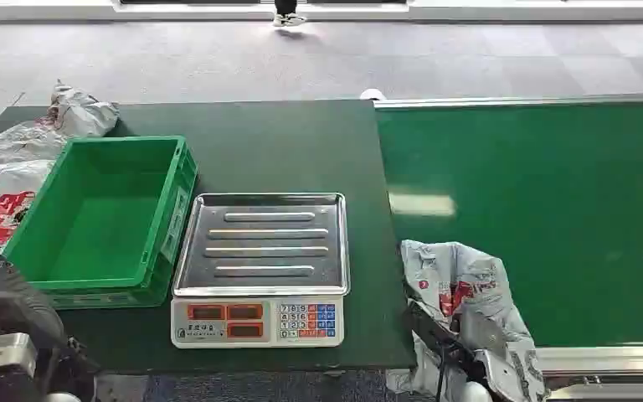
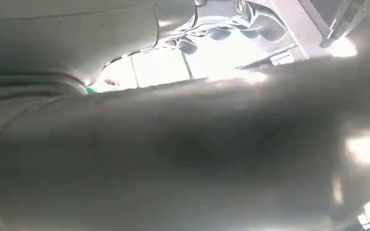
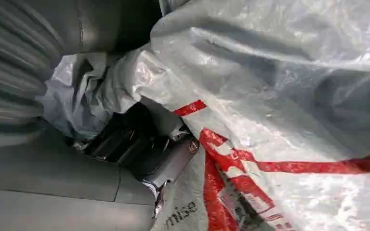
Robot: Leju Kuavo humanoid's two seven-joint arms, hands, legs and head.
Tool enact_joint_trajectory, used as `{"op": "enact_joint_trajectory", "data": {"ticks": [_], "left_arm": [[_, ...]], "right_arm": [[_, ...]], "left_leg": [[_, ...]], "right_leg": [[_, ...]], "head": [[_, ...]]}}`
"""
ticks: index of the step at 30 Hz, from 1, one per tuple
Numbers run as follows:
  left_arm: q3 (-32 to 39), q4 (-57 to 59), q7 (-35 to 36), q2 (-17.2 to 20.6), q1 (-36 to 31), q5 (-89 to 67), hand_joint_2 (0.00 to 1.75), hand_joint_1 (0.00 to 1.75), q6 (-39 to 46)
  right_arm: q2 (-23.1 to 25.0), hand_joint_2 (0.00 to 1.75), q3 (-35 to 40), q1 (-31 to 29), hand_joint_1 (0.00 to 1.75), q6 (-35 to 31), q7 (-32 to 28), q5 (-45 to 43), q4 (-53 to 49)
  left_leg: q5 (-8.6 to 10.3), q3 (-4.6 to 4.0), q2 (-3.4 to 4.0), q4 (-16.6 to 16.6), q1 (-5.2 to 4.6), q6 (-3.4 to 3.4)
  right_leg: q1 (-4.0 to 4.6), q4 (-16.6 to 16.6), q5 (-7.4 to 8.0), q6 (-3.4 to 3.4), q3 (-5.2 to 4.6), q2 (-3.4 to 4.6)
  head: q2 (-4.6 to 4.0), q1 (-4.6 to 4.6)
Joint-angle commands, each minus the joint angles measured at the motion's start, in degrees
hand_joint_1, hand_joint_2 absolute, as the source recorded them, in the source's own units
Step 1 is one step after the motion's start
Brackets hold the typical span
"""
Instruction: Moved the parcel from conveyor to table for the left to box.
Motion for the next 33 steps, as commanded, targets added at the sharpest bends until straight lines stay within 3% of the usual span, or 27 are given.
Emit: {"op": "enact_joint_trajectory", "data": {"ticks": [1,5,10,21,24,28,30,31,33], "left_arm": [[1.11,0.97,0.27,-0.63,0.02,1.37,0.0,0.0,-0.65],[1.93,-0.13,-0.78,-0.88,2.25,1.79,0.0,0.0,-0.26],[2.61,-1.31,-2.94,-0.8,4.3,3.71,0.0,0.0,0.79],[2.28,-1.25,-5.51,-1.18,5.54,5.7,0.0,0.0,1.48],[2.11,-0.33,-5.69,-1.12,4.49,7.67,0.0,0.0,0.15],[0.86,2.01,-6.44,-0.83,2.14,8.75,0.0,0.0,-0.67],[0.68,2.51,-6.46,-0.94,1.65,8.75,0.0,0.0,-0.45],[0.25,3.2,-6.58,-0.77,1.1,8.89,0.0,0.0,-0.11],[0.16,3.3,-6.64,-0.68,1.06,8.98,0.0,0.0,0.04]], "right_arm": [[1.79,1.75,-3.25,1.91,1.75,-1.37,0.6,1.26,-4.98],[0.84,1.75,-4.53,4.83,1.75,-2.77,1.48,3.36,-15.72],[0.06,1.75,-4.62,5.46,1.75,-5.53,1.11,4.68,-21.73],[-3.86,1.75,-4.38,0.79,1.75,-12.23,1.93,12.95,-31.86],[-6.41,1.75,-1.6,-4.01,1.75,-13.33,0.45,13.23,-30.15],[-9.42,1.75,6.66,-20.65,1.75,-17.62,-4.08,13.84,-21.22],[-9.22,1.75,7.6,-23.98,1.75,-17.2,-3.76,14.39,-19.24],[-9.79,1.75,10.49,-29.16,1.75,-16.9,-4.13,14.63,-15.49],[-9.27,1.75,11.34,-31.57,1.75,-16.49,-3.67,14.5,-14.16]], "left_leg": [[0.06,-0.03,0.13,-0.07,-0.01,0.03],[0.03,-0.09,0.08,-0.01,-0.08,0.02],[0.01,-0.14,0.14,-0.01,-0.06,0.03],[0.05,-0.21,0.32,-0.05,-0.06,0.06],[0.05,-0.2,0.3,-0.04,-0.05,0.05],[0.06,-0.29,0.69,-0.04,-0.06,0.05],[0.12,-0.65,0.94,-0.07,-0.08,0.05],[0.11,-0.63,0.65,-0.07,-0.05,0.03],[0.22,-0.14,0.77,-0.09,-0.07,0.01]], "right_leg": [[0.02,-0.07,0.06,-0.05,-0.03,-0.14],[-0.06,0.04,0.0,-0.04,-0.11,-0.14],[-0.04,0.02,0.01,-0.03,-0.17,-0.1],[-0.03,-0.05,0.1,-0.04,-0.25,-0.05],[-0.03,-0.04,0.1,-0.03,-0.24,-0.02],[-0.03,-0.03,0.24,-0.03,-0.28,0.34],[-0.05,-0.03,0.35,-0.04,-0.39,0.57],[-0.02,-0.05,0.25,-0.03,-0.31,0.37],[-0.05,-0.08,0.43,-0.01,-0.48,0.5]], "head": [[0.0,-0.02],[0.0,0.0],[0.0,0.0],[0.0,-0.02],[0.0,0.0],[0.0,0.0],[0.0,0.0],[0.0,0.0],[0.0,-0.02]]}}
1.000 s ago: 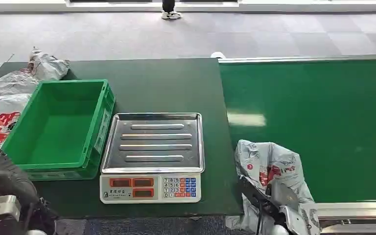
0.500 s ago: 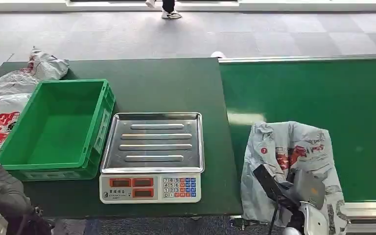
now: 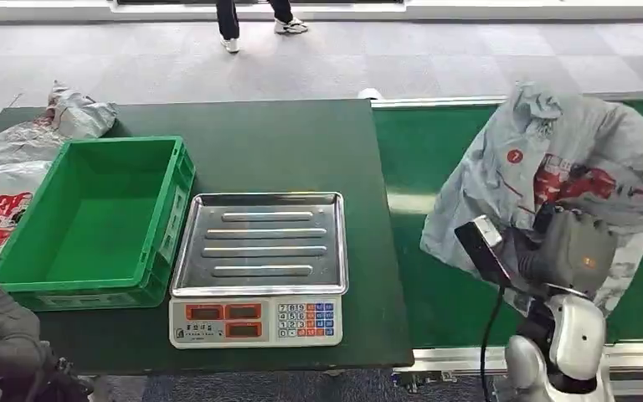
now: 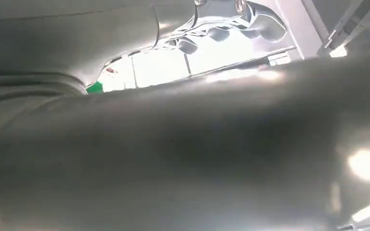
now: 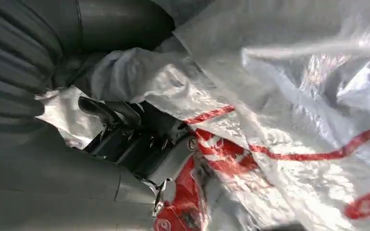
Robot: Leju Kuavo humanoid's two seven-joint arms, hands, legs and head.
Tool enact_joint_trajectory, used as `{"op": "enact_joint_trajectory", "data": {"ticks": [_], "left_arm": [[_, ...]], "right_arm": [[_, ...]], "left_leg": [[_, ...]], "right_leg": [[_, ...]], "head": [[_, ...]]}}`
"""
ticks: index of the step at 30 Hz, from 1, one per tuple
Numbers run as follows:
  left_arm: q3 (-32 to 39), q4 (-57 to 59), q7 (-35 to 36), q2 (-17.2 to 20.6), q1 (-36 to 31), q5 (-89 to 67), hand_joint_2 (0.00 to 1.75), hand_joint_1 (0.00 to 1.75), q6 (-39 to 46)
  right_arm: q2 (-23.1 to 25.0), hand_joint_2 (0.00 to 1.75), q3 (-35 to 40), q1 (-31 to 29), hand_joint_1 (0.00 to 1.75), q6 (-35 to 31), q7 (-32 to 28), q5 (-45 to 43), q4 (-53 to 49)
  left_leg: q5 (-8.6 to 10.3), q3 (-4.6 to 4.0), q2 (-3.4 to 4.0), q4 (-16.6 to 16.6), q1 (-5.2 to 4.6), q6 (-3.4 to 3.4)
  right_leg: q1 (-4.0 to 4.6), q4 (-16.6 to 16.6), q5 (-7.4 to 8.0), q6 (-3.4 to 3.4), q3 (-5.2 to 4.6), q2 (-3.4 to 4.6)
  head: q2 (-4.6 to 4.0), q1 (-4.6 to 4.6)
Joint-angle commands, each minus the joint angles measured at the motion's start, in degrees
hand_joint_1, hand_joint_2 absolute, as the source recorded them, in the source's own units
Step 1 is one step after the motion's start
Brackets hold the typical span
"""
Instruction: Moved the parcel from conveyor to table for the left to box.
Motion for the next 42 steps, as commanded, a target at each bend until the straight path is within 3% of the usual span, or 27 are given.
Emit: {"op": "enact_joint_trajectory", "data": {"ticks": [1,5,8,9,11,12,15,20,22,32,33,34,38,42], "left_arm": [[-1.04,5.54,-0.28,0.27,-3.19,1.06,0.0,0.0,-0.03],[-1.33,6.86,-0.74,0.17,-5.25,2.38,0.0,0.0,0.73],[-1.55,7.74,-0.5,0.13,-6.83,2.92,0.0,0.0,1.67],[-1.94,8.21,-0.73,0.65,-7.11,3.19,0.0,0.0,1.7],[-2.5,9.61,-1.7,1.23,-7.72,4.03,0.0,0.0,2.7],[-2.76,10.19,-1.93,1.41,-8.24,4.36,0.0,0.0,3.25],[-3.54,11.05,-1.77,1.61,-9.49,4.62,0.0,0.0,3.85],[-3.89,11.39,-1.0,0.94,-11.0,4.03,0.0,0.0,3.87],[-3.97,11.16,-0.95,0.86,-11.22,3.86,0.0,0.0,3.64],[-3.92,11.15,-0.94,0.88,-11.14,3.85,0.0,0.0,3.64],[-3.88,11.14,-0.94,0.82,-11.15,3.78,0.0,0.0,3.5],[-3.38,11.03,-0.59,-0.2,-11.7,3.9,0.0,0.0,2.27],[-2.71,11.3,0.17,-0.54,-12.49,3.22,0.0,0.0,0.99],[-2.68,11.29,0.3,-0.54,-12.72,3.17,0.0,0.0,0.87]], "right_arm": [[-3.4,1.75,12.57,-23.64,1.75,0.09,-1.25,0.85,15.88],[-0.78,1.75,19.89,-34.3,1.75,0.4,-5.83,-0.42,23.83],[3.13,1.75,26.66,-40.72,1.75,0.19,-4.54,0.44,30.59],[6.23,1.75,28.94,-42.01,1.75,2.83,-9.73,-4.9,33.83],[13.96,1.75,31.57,-43.04,1.75,0.48,-10.22,-9.68,43.77],[16.52,1.75,31.64,-42.79,1.75,0.96,-12.67,-17.52,47.76],[19.01,1.75,30.93,-41.37,1.75,4.46,-19.89,-32.82,53.31],[19.91,1.75,31.13,-38.75,1.75,9.66,-25.73,-41.7,53.77],[20.46,1.75,31.55,-37.94,1.75,12.14,-27.18,-43.7,53.56],[20.39,1.75,31.54,-38.14,1.75,12.19,-27.19,-43.74,53.41],[20.26,1.75,31.8,-38.07,1.75,13.16,-27.64,-44.38,53.15],[20.46,1.75,31.38,-36.49,1.75,18.0,-29.54,-50.37,54.25],[20.32,1.75,31.25,-38.11,1.69,17.81,-24.12,-51.32,60.37],[20.23,1.75,31.22,-38.26,1.69,17.86,-24.25,-51.35,60.63]], "left_leg": [[0.13,-0.08,0.33,-0.02,0.01,0.06],[0.23,-0.11,0.34,0.01,-0.01,0.02],[0.29,-0.25,0.7,-0.02,-0.04,0.02],[0.3,-0.21,0.67,-0.05,-0.05,-0.02],[0.35,-0.09,0.74,-0.14,0.03,-0.11],[0.35,-0.13,0.48,-0.13,-0.01,-0.13],[0.48,0.06,0.61,-0.31,0.15,-0.21],[0.54,-0.18,-0.22,-0.17,0.26,-0.24],[0.62,-0.25,-0.13,-0.25,0.31,-0.2],[0.55,-0.38,-0.24,-0.13,0.28,-0.25],[0.59,-0.37,-0.22,-0.19,0.28,-0.24],[0.58,-0.41,-0.24,-0.18,0.24,-0.25],[0.6,-0.4,-0.28,-0.19,0.25,-0.23],[0.55,-0.45,-0.26,-0.09,0.23,-0.24]], "right_leg": [[0.02,0.0,0.21,-0.06,-0.07,0.23],[0.01,0.05,0.28,-0.05,-0.14,0.25],[-0.02,0.1,0.42,-0.09,-0.33,0.51],[-0.04,0.11,0.42,-0.11,-0.31,0.52],[0.04,0.02,0.55,-0.2,-0.27,0.59],[0.0,0.07,0.44,-0.18,-0.21,0.38],[0.14,-0.09,0.55,-0.26,-0.13,0.43],[0.26,-0.03,0.39,-0.24,-0.12,-0.21],[0.31,-0.16,0.49,-0.27,-0.13,-0.25],[0.23,-0.02,0.39,-0.27,-0.26,-0.25],[0.24,-0.08,0.42,-0.28,-0.24,-0.29],[0.24,-0.07,0.42,-0.29,-0.29,-0.32],[0.26,-0.11,0.43,-0.27,-0.27,-0.37],[0.22,0.0,0.39,-0.25,-0.33,-0.29]], "head": [[0.0,0.04],[0.0,0.02],[0.0,0.0],[0.0,0.02],[0.0,0.0],[0.0,0.0],[0.0,0.04],[0.0,-0.02],[0.0,0.0],[0.0,0.0],[0.0,0.0],[0.0,0.0],[0.0,0.0],[0.0,0.0]]}}
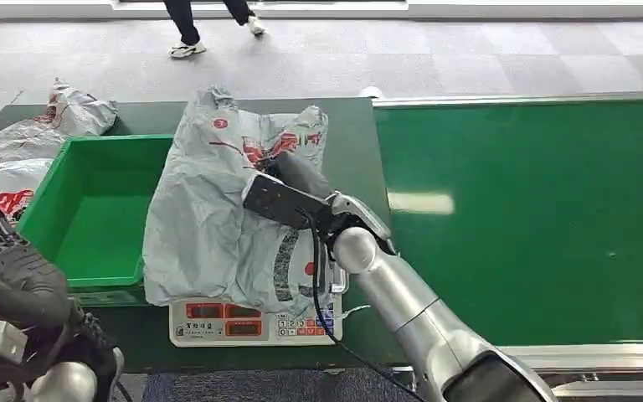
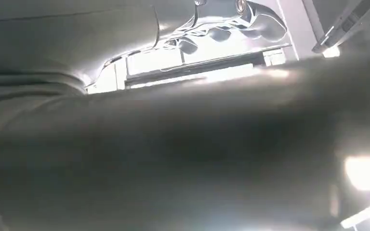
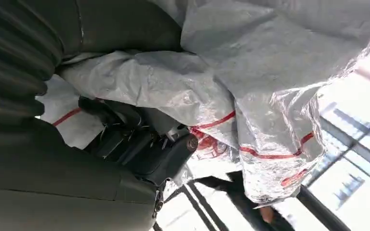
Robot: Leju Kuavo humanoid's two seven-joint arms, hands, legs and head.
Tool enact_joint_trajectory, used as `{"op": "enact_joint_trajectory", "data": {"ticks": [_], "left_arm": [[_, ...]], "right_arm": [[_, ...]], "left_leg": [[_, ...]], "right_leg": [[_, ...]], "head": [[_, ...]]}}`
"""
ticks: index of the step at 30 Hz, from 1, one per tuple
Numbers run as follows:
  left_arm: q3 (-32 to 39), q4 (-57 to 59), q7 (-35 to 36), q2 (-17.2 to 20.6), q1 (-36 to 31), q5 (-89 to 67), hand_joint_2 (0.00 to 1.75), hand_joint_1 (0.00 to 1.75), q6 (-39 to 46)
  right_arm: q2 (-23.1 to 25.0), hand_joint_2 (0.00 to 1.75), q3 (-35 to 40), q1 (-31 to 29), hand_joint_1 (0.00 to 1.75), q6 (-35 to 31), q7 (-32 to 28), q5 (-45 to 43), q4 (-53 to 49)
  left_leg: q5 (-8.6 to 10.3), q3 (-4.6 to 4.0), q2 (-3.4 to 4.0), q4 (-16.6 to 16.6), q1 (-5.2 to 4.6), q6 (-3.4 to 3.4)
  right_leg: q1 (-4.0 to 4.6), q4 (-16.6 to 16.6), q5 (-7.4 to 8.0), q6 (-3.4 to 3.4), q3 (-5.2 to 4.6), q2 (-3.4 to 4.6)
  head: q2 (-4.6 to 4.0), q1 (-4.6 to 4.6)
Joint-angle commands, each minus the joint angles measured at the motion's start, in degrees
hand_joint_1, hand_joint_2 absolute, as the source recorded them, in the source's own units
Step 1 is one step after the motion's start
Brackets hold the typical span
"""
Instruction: Moved the parcel from conveyor to table for the left to box.
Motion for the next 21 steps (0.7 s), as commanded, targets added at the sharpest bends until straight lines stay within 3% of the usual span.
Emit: {"op": "enact_joint_trajectory", "data": {"ticks": [1,10,11,12,16,17,21], "left_arm": [[0.23,3.03,0.82,-0.32,-2.51,-0.61,0.0,0.0,-1.01],[0.23,3.03,0.82,-0.32,-2.51,-0.61,0.0,0.0,-1.01],[0.23,3.03,0.82,-0.32,-2.51,-0.61,0.0,0.0,-1.01],[0.49,2.97,1.19,-0.66,-2.63,-1.23,0.0,0.0,-1.17],[1.01,2.87,1.37,-1.08,-3.37,-2.47,0.0,0.0,-1.21],[1.2,2.81,1.36,-1.09,-3.18,-2.51,0.0,0.0,-1.08],[2.88,2.55,-2.97,-2.16,-1.11,-4.59,0.0,0.0,5.72]], "right_arm": [[-0.88,1.75,1.92,-2.79,1.69,-0.28,2.24,-0.42,9.72],[-0.88,1.75,1.92,-2.79,1.69,-0.28,2.24,-0.42,9.72],[-0.88,1.75,1.92,-2.79,0.23,-0.28,2.24,-0.42,9.72],[-0.64,1.75,1.68,-3.25,0.0,-0.93,4.67,-0.24,10.94],[-1.4,1.75,1.45,-4.04,0.0,-1.61,6.24,0.29,13.37],[-1.58,0.0,1.34,-4.03,0.0,-1.72,6.29,0.33,13.16],[-3.39,0.0,0.35,-1.23,0.0,-2.23,7.8,0.29,5.52]], "left_leg": [[0.06,0.0,0.03,-0.03,0.0,0.05],[0.04,-0.01,0.04,-0.01,0.0,0.03],[0.07,0.0,0.05,-0.06,0.0,0.05],[0.05,0.0,0.05,-0.03,-0.03,0.04],[0.06,-0.03,0.03,-0.01,-0.03,0.05],[0.1,-0.03,0.05,-0.05,-0.01,0.06],[0.07,-0.02,0.03,-0.06,-0.03,0.06]], "right_leg": [[0.02,-0.05,0.05,-0.02,0.03,-0.16],[0.01,-0.03,0.04,-0.01,0.0,-0.13],[0.02,-0.08,0.07,-0.02,0.02,-0.19],[0.0,-0.03,0.05,-0.01,0.0,-0.14],[-0.01,-0.01,0.05,0.0,-0.01,-0.16],[0.02,-0.08,0.1,-0.01,0.01,-0.22],[0.0,-0.07,0.07,0.0,0.02,-0.18]], "head": [[0.0,0.0],[0.0,0.0],[0.0,0.0],[0.0,0.0],[0.0,-0.02],[0.0,0.0],[0.0,0.0]]}}
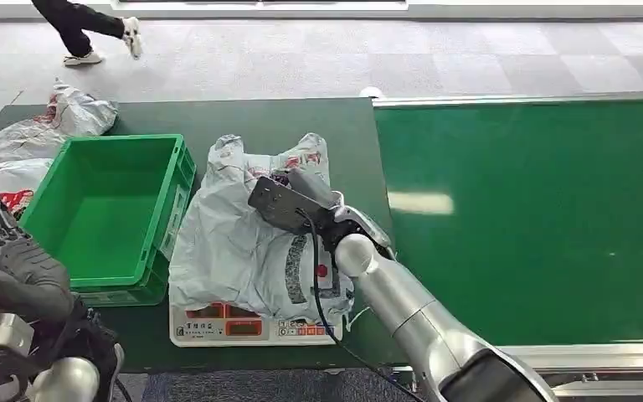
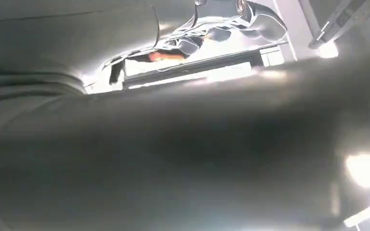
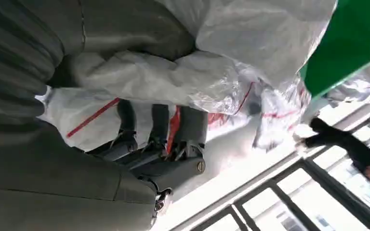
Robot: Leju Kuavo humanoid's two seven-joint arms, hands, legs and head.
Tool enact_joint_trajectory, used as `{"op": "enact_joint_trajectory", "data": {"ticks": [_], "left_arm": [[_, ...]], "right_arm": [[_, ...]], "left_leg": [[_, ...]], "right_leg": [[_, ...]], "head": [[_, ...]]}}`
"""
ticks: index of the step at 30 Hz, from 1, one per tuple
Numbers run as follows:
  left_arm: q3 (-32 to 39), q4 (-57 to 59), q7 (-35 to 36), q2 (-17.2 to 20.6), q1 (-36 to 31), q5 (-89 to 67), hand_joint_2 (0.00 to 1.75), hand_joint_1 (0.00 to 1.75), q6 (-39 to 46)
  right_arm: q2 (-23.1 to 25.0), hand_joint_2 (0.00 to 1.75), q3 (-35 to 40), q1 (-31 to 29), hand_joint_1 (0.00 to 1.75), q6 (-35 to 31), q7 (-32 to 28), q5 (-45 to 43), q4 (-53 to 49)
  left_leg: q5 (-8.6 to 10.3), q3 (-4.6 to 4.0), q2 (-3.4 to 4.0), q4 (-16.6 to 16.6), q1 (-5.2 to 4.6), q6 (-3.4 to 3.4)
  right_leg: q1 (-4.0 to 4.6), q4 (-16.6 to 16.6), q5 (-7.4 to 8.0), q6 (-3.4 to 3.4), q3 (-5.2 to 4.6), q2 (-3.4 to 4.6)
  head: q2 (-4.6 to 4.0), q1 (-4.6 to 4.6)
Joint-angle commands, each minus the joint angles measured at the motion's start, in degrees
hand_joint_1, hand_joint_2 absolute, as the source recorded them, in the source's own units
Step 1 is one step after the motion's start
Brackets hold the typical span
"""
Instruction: Moved the parcel from conveyor to table for the left to box.
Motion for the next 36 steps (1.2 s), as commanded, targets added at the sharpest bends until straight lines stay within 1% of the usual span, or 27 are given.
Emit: {"op": "enact_joint_trajectory", "data": {"ticks": [1,2,3,5,6,8,9,10,14,15,16,17,19,20,21,22,23,26,27,28,29,30,32,33,35,36], "left_arm": [[3.2,2.61,-4.94,-2.18,0.22,-3.44,0.0,0.0,9.1],[3.31,2.81,-5.64,-2.6,0.11,-3.79,0.0,0.0,10.78],[2.73,3.32,-5.28,-2.73,-0.22,-2.57,0.0,0.0,11.35],[1.9,3.57,-3.94,-1.67,-0.01,-1.9,0.0,0.0,11.2],[1.83,3.37,-3.5,-1.27,0.29,-1.77,0.0,0.0,11.28],[1.76,2.91,-2.36,-0.72,0.79,-1.53,0.0,0.0,10.4],[1.75,2.53,-2.11,-0.55,1.1,-0.82,0.0,0.0,9.81],[1.92,2.0,-2.34,-0.37,1.69,-0.15,0.0,0.0,9.48],[1.9,1.77,-2.77,-0.14,2.03,0.3,0.0,0.0,9.04],[1.86,1.81,-3.23,-0.2,2.23,0.54,0.0,0.0,8.91],[2.0,1.72,-3.68,-0.42,2.46,0.51,0.0,0.0,8.95],[1.99,1.64,-3.78,-0.47,2.58,0.52,0.0,0.0,8.96],[1.95,1.4,-4.75,-0.69,2.93,0.66,0.0,0.0,8.94],[1.76,1.45,-5.26,-0.78,2.87,1.23,0.0,0.0,8.61],[1.42,1.84,-5.92,-1.03,2.52,1.55,0.0,0.0,8.49],[1.09,2.09,-6.5,-1.03,2.2,2.27,0.0,0.0,8.25],[0.86,2.41,-6.87,-1.13,1.95,2.66,0.0,0.0,8.32],[0.29,3.26,-7.61,-1.32,1.08,3.97,0.0,0.0,8.33],[-0.44,3.92,-7.55,-0.75,0.54,1.75,0.0,0.0,8.23],[-1.68,5.41,-2.59,0.62,-0.47,-9.09,0.0,0.0,7.66],[-2.8,5.3,2.57,1.26,-1.36,-17.51,0.0,0.0,4.29],[-4.52,5.53,6.98,2.25,-2.97,-25.47,0.0,0.0,0.5],[-4.68,5.63,7.63,1.78,-3.68,-26.16,0.0,0.0,0.13],[-4.68,5.63,7.63,1.78,-3.68,-26.16,0.0,0.0,0.13],[-4.66,5.63,7.7,1.76,-3.71,-26.24,0.0,0.0,0.17],[-4.6,5.54,7.66,1.87,-3.5,-26.22,0.0,0.0,0.32]], "right_arm": [[-3.53,0.0,-0.16,0.3,0.0,-0.87,2.21,-0.41,-3.98],[-3.68,0.0,-0.43,0.92,0.0,-0.53,2.26,-0.94,-5.6],[-4.51,0.0,-0.15,2.62,0.0,-0.49,2.56,-0.97,-9.79],[-5.59,0.0,0.76,4.12,0.0,-3.9,6.44,3.15,-14.23],[-5.7,0.0,0.17,5.06,0.0,-4.07,6.46,2.84,-16.17],[-6.15,0.0,0.42,5.84,0.0,-5.43,7.73,4.95,-18.09],[-6.54,0.0,1.2,5.84,0.0,-7.29,8.93,7.98,-18.63],[-6.28,0.0,1.45,6.19,0.0,-8.96,9.31,9.97,-19.66],[-5.9,0.0,0.72,6.79,0.0,-9.02,9.06,9.49,-20.72],[-5.74,0.0,-0.21,7.58,0.0,-9.85,7.51,8.71,-22.21],[-5.75,0.0,-1.13,8.69,0.0,-10.46,5.69,7.9,-24.71],[-5.97,0.0,-1.31,9.29,0.0,-10.44,5.75,7.96,-26.29],[-5.38,0.0,-3.11,12.19,0.0,-18.63,-2.6,8.2,-32.84],[-5.49,0.0,-3.41,13.84,0.0,-21.38,-4.93,8.22,-36.16],[-5.58,0.0,-3.57,15.82,0.0,-25.66,-9.07,7.93,-40.8],[-5.83,0.0,-3.29,17.13,0.0,-28.44,-11.76,7.72,-44.37],[-5.88,0.0,-2.96,18.41,0.0,-31.16,-14.18,7.3,-47.42],[-5.71,0.0,-1.75,21.77,0.0,-39.67,-21.22,4.46,-56.15],[-6.03,0.0,-1.15,22.56,0.0,-41.18,-22.23,3.42,-58.57],[-7.17,0.0,-0.1,23.58,0.0,-42.75,-22.66,3.65,-61.53],[-8.15,0.0,0.64,24.39,0.0,-43.05,-21.26,6.76,-63.26],[-9.02,0.0,1.25,25.61,0.0,-42.65,-19.41,9.84,-65.21],[-9.25,0.0,1.41,26.22,0.0,-42.92,-19.29,10.04,-65.72],[-9.25,0.0,1.41,26.22,0.0,-42.92,-19.29,10.04,-65.72],[-9.18,0.0,1.34,26.11,0.0,-43.12,-19.29,10.01,-65.18],[-9.09,0.0,1.29,25.8,0.0,-43.17,-19.31,10.0,-64.63]], "left_leg": [[0.1,-0.01,0.04,-0.11,-0.01,0.08],[0.05,-0.02,-0.01,-0.04,0.01,0.05],[0.08,-0.01,0.01,-0.09,-0.01,0.07],[0.07,-0.01,-0.03,-0.08,0.01,0.07],[0.12,0.0,-0.12,-0.15,0.0,0.09],[0.04,-0.02,-0.06,-0.03,-0.01,0.03],[0.07,-0.01,-0.08,-0.07,0.0,0.05],[0.05,-0.05,-0.05,-0.04,-0.02,0.04],[0.06,-0.04,0.08,-0.08,0.0,0.05],[0.11,-0.03,0.07,-0.15,-0.01,0.07],[0.04,-0.06,0.05,-0.05,0.0,0.05],[0.07,-0.01,0.1,-0.13,0.01,0.06],[0.08,-0.03,0.02,-0.12,-0.02,0.06],[0.07,-0.04,-0.03,-0.13,0.0,0.07],[0.04,-0.07,-0.02,-0.05,0.01,0.05],[0.09,-0.06,-0.12,-0.16,0.01,0.09],[0.04,-0.14,-0.18,-0.02,0.03,0.05],[0.06,-0.06,-0.27,-0.13,0.01,0.1],[0.01,-0.11,-0.19,-0.05,0.0,0.06],[0.02,-0.09,-0.15,-0.07,0.02,0.08],[0.01,-0.15,-0.18,-0.01,-0.01,0.05],[0.05,-0.14,-0.23,-0.07,-0.02,0.08],[0.04,-0.16,-0.31,-0.01,0.01,0.06],[0.1,-0.16,-0.38,-0.08,0.02,0.08],[-0.02,-0.1,-0.08,-0.01,-0.03,0.06],[0.05,-0.1,-0.02,-0.08,-0.02,0.09]], "right_leg": [[0.03,-0.13,0.07,-0.04,0.04,-0.24],[0.03,-0.07,0.02,-0.02,0.03,-0.2],[0.02,-0.11,0.04,-0.03,0.04,-0.25],[0.05,-0.13,0.03,-0.03,0.05,-0.32],[0.05,-0.2,0.04,-0.04,0.11,-0.45],[0.01,-0.05,0.0,-0.02,0.0,-0.2],[0.02,-0.1,0.02,-0.03,0.03,-0.29],[0.0,-0.05,0.01,-0.02,-0.03,-0.19],[0.03,-0.1,0.05,-0.04,-0.04,-0.16],[0.04,-0.17,0.08,-0.05,0.0,-0.27],[0.03,-0.07,0.02,-0.03,-0.05,-0.18],[0.05,-0.16,0.06,-0.05,0.01,-0.23],[0.02,-0.13,0.04,-0.03,0.0,-0.27],[0.04,-0.16,0.02,-0.04,0.03,-0.35],[0.03,-0.08,0.0,-0.03,-0.04,-0.25],[0.05,-0.2,0.0,-0.05,0.05,-0.51],[0.05,-0.07,-0.04,-0.03,-0.05,-0.41],[0.06,-0.2,-0.06,-0.05,0.09,-0.61],[0.04,-0.1,-0.07,-0.04,-0.01,-0.43],[0.06,-0.14,-0.04,-0.05,0.02,-0.45],[0.01,-0.04,-0.05,-0.04,-0.09,-0.35],[0.02,-0.1,-0.05,-0.05,-0.04,-0.52],[0.03,-0.08,-0.06,-0.03,-0.09,-0.48],[0.06,-0.17,-0.02,-0.05,-0.01,-0.65],[-0.01,-0.07,-0.03,-0.02,-0.04,-0.23],[0.01,-0.16,0.04,-0.04,-0.03,-0.33]], "head": [[0.0,0.0],[0.0,0.0],[0.0,-0.02],[0.0,0.0],[0.0,0.0],[0.0,-0.02],[0.0,0.02],[0.0,-0.02],[0.0,0.0],[0.0,0.0],[0.0,0.0],[0.0,0.0],[0.0,0.0],[0.0,0.0],[0.0,0.0],[0.0,0.02],[0.0,-0.02],[0.0,0.02],[0.0,0.0],[0.0,0.0],[0.0,0.0],[0.0,0.0],[0.0,0.0],[0.0,0.0],[0.0,0.0],[0.0,0.0]]}}
